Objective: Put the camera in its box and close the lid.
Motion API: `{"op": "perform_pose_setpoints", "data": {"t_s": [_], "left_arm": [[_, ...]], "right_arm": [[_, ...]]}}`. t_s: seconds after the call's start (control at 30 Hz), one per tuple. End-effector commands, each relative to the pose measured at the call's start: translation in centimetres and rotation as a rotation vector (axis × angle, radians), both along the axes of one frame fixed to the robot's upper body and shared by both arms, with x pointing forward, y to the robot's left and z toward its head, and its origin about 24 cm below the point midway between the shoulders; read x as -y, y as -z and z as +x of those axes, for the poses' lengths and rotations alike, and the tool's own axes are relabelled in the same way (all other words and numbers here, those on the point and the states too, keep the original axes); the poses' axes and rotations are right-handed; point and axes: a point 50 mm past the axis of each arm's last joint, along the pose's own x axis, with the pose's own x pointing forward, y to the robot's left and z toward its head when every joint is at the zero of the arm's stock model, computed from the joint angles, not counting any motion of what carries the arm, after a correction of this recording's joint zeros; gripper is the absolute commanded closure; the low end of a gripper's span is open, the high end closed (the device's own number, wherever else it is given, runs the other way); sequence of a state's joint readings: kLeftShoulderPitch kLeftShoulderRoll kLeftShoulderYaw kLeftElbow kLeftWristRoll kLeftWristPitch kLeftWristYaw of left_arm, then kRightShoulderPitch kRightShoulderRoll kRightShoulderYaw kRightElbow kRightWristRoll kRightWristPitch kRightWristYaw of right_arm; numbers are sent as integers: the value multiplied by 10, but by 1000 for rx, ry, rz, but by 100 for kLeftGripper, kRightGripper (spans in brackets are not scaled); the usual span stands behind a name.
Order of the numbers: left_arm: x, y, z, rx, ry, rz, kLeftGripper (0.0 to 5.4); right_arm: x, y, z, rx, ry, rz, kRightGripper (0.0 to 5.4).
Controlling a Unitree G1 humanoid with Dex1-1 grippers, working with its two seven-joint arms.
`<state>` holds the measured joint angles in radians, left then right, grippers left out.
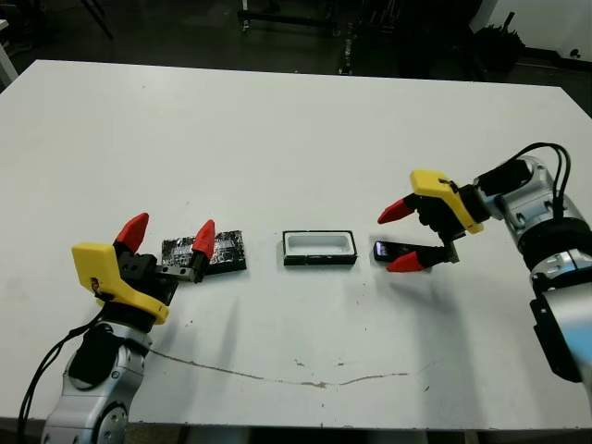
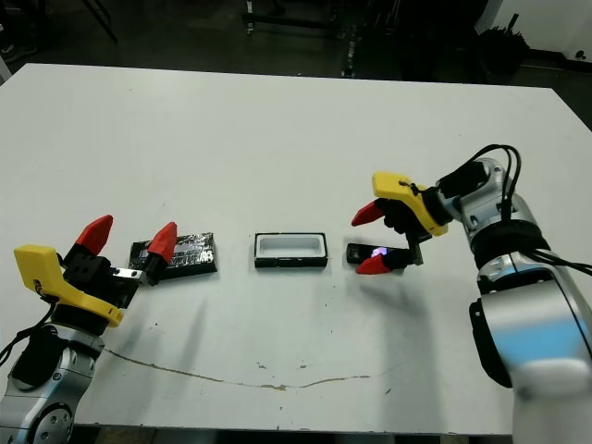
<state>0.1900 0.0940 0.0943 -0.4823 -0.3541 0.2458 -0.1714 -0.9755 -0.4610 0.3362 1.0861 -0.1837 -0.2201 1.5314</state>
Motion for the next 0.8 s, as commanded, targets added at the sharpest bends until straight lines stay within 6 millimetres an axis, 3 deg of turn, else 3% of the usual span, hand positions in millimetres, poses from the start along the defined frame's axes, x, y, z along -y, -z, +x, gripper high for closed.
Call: {"op": "perform_pose_setpoints", "data": {"t_s": [0.03,0.7,0.8], "left_arm": [[-1,2,-2,-18,6,3,0],[-1,2,-2,-19,-3,4,0],[-1,2,-2,-17,-2,4,0]], "right_arm": [[0,3,-1,7,-14,-31,1],[3,23,-5,-115,87,-72,1],[4,25,-5,-93,106,-83,31]]}}
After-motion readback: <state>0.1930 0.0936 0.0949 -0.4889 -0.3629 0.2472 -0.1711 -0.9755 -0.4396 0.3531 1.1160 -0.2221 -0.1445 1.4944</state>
